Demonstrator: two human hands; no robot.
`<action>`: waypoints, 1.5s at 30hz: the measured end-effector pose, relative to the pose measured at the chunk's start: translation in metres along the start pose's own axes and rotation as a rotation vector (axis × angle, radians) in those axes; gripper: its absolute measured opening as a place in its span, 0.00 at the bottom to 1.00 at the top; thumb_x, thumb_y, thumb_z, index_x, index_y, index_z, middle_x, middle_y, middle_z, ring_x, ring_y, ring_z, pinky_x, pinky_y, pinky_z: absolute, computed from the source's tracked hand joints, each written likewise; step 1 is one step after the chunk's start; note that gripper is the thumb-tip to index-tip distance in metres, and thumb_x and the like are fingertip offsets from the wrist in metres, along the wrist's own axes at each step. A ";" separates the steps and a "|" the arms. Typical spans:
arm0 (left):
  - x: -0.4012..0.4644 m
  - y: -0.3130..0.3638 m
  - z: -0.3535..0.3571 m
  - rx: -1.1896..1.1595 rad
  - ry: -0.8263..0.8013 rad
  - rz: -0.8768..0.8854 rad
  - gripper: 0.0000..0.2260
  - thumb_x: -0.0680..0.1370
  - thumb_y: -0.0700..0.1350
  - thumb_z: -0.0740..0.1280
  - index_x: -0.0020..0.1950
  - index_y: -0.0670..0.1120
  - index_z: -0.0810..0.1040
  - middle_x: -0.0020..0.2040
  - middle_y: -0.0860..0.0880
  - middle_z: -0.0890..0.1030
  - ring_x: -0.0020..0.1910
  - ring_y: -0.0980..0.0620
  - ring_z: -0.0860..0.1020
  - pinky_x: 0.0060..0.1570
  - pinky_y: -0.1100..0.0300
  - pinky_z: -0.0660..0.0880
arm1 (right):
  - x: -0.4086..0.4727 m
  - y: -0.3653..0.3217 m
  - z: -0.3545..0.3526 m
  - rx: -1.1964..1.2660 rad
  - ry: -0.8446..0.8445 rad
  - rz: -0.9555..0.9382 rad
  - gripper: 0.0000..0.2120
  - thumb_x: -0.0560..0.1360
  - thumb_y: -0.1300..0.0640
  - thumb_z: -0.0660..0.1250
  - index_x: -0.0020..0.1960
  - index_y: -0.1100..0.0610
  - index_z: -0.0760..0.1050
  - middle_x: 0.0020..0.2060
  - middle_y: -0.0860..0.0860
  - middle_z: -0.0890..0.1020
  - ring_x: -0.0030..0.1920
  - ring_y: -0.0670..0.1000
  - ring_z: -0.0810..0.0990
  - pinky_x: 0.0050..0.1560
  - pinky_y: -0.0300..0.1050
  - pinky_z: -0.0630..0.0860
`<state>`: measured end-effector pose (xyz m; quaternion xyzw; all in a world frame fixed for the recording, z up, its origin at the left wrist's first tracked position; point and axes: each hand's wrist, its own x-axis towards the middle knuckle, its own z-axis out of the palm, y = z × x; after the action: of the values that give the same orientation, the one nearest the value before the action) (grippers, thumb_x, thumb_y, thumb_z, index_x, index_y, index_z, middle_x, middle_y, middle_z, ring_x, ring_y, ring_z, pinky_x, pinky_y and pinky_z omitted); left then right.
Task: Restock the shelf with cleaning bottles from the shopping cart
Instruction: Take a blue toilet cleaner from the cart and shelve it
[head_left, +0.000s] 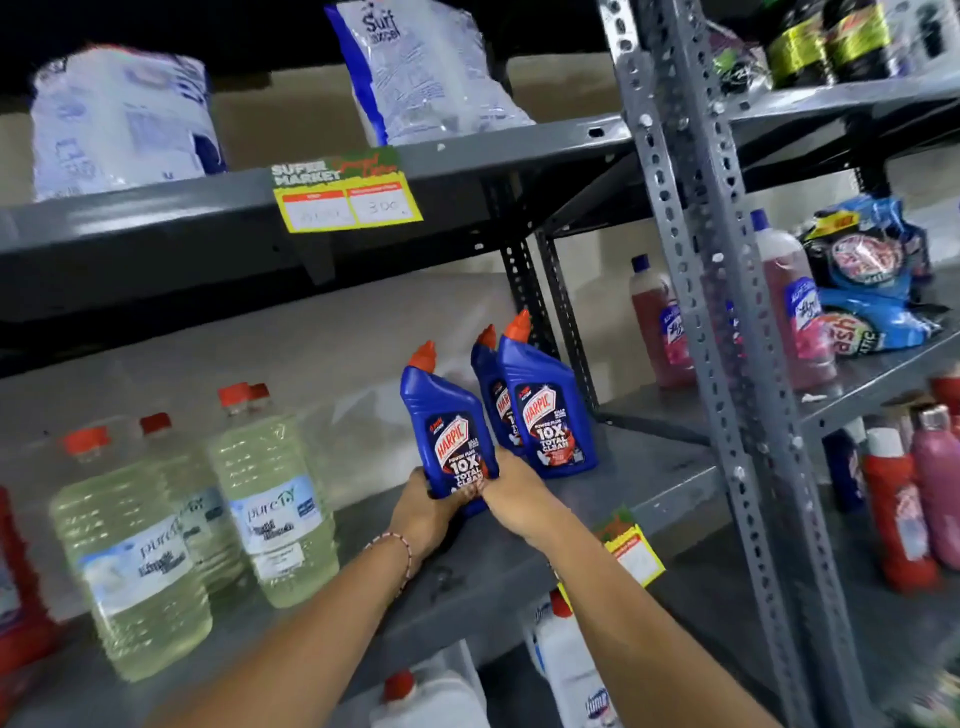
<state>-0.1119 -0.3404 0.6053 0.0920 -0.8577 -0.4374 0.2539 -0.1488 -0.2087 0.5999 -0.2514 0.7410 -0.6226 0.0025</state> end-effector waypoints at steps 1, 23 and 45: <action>-0.001 0.002 0.001 0.002 -0.005 0.004 0.25 0.69 0.51 0.77 0.62 0.43 0.74 0.54 0.48 0.83 0.49 0.51 0.81 0.50 0.58 0.76 | 0.001 0.002 0.000 0.015 0.005 0.004 0.22 0.75 0.64 0.61 0.68 0.54 0.71 0.61 0.55 0.80 0.60 0.55 0.77 0.61 0.48 0.75; 0.026 -0.010 0.010 -0.289 -0.035 -0.075 0.25 0.65 0.40 0.80 0.60 0.42 0.80 0.52 0.46 0.87 0.51 0.49 0.85 0.49 0.61 0.79 | 0.077 0.039 -0.146 0.221 -0.333 0.120 0.25 0.71 0.68 0.74 0.66 0.63 0.75 0.60 0.57 0.83 0.54 0.51 0.81 0.54 0.43 0.76; 0.018 0.004 0.013 -0.264 -0.093 -0.132 0.24 0.64 0.42 0.81 0.59 0.44 0.82 0.54 0.47 0.87 0.56 0.48 0.84 0.60 0.54 0.78 | 0.079 0.046 -0.145 0.262 -0.418 0.058 0.21 0.73 0.67 0.72 0.65 0.61 0.75 0.56 0.56 0.83 0.52 0.47 0.80 0.50 0.38 0.73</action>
<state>-0.1334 -0.3361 0.6083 0.0936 -0.7956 -0.5660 0.1946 -0.2805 -0.1007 0.6147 -0.3509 0.6444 -0.6474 0.2061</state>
